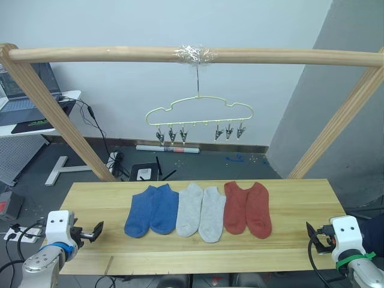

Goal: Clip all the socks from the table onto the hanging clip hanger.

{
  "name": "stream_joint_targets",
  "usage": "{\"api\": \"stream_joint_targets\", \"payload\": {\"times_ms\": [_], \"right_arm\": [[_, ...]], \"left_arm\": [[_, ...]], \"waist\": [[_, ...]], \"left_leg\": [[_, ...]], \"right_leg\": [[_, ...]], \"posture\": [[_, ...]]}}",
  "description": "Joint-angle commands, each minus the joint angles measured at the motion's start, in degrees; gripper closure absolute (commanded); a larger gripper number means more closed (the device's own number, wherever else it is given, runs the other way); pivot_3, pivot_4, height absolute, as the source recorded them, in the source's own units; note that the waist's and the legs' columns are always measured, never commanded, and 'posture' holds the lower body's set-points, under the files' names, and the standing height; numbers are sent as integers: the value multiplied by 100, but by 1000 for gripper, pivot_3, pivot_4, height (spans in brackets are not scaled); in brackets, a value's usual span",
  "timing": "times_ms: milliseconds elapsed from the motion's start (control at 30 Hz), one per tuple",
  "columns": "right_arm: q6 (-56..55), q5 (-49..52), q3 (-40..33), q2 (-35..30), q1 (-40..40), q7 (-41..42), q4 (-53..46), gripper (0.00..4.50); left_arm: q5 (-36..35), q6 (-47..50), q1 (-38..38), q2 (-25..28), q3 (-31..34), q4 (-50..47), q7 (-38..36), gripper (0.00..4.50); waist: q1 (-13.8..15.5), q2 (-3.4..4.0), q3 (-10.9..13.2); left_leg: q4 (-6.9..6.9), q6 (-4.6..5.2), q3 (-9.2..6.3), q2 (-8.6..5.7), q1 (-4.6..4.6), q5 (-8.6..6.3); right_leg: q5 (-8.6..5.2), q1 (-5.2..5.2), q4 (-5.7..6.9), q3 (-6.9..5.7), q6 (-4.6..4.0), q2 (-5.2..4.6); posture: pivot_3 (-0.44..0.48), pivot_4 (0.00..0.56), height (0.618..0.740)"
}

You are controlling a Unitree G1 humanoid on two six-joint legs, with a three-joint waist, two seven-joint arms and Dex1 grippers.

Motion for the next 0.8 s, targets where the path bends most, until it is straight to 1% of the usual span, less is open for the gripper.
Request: {"api": "stream_joint_targets", "payload": {"times_ms": [33, 100, 167, 267, 367, 500, 600, 667, 800], "right_arm": [[-85, 12, -124, -92, -91, 3, -59, 0], [-50, -36, -90, -138, -174, 1, -95, 0], [-25, -57, -79, -152, -187, -13, -112, 0], [19, -22, -58, -107, -186, -32, -151, 0], [84, -13, -26, -87, -194, -42, -238, 0], [69, -29, -19, -102, -173, -32, -230, 0], [3, -95, 7, -135, -194, -42, -210, 0], [-54, -156, 44, -158, -215, -43, -204, 0], [150, 160, 10, -220, -359, 236, -464, 0]], "left_arm": [[-83, 89, -80, -26, 124, -191, 164, 34], [-108, 241, -111, -136, 134, -359, 336, 34], [-199, 294, -86, -125, 134, -439, 171, 34], [-518, 497, -90, -129, 309, -592, -37, 34], [-575, 459, 4, -53, 277, -779, -187, 34], [-708, 549, 115, -87, 333, -1024, -203, 34], [-950, 647, 203, -142, 416, -1338, -303, 34], [-1018, 834, 301, -143, 415, -1674, -272, 34], [-1213, 1031, 524, -193, 265, -2937, -377, 34]], "waist": [[0, 1, 1], [0, 4, 4], [-1, -2, 3], [-1, -3, 6], [1, -2, 8], [0, -2, 8], [1, -2, 8], [1, -2, 9], [0, -10, 28]], "left_leg": [[0, 0, 0, 0, 0, 0], [1, 0, 0, 0, 0, 0], [2, 0, 1, -1, 0, 0], [0, 0, -3, 4, 0, 0], [-2, -2, -5, 4, -6, -1], [-1, -4, -3, 3, -21, -3], [0, -4, -4, 3, -26, -3], [1, -5, -4, 3, -29, -2], [2, -5, -4, 3, -33, -2]], "right_leg": [[0, 0, 0, 0, 0, 0], [0, 0, 0, 0, 0, 0], [0, 1, 1, 1, 1, 0], [0, 0, 1, -5, -1, 2], [-1, -5, 1, -6, -3, 2], [3, -17, 1, -3, -8, 1], [3, -21, 1, -5, -9, 1], [3, -22, 1, -5, -9, 1], [2, -23, 0, -5, -8, 1]], "posture": [[121, 85, 740], [120, 89, 740], [122, 93, 740], [123, 96, 740], [124, 97, 740], [124, 96, 740], [123, 98, 740], [122, 98, 740], [120, 105, 740]]}}
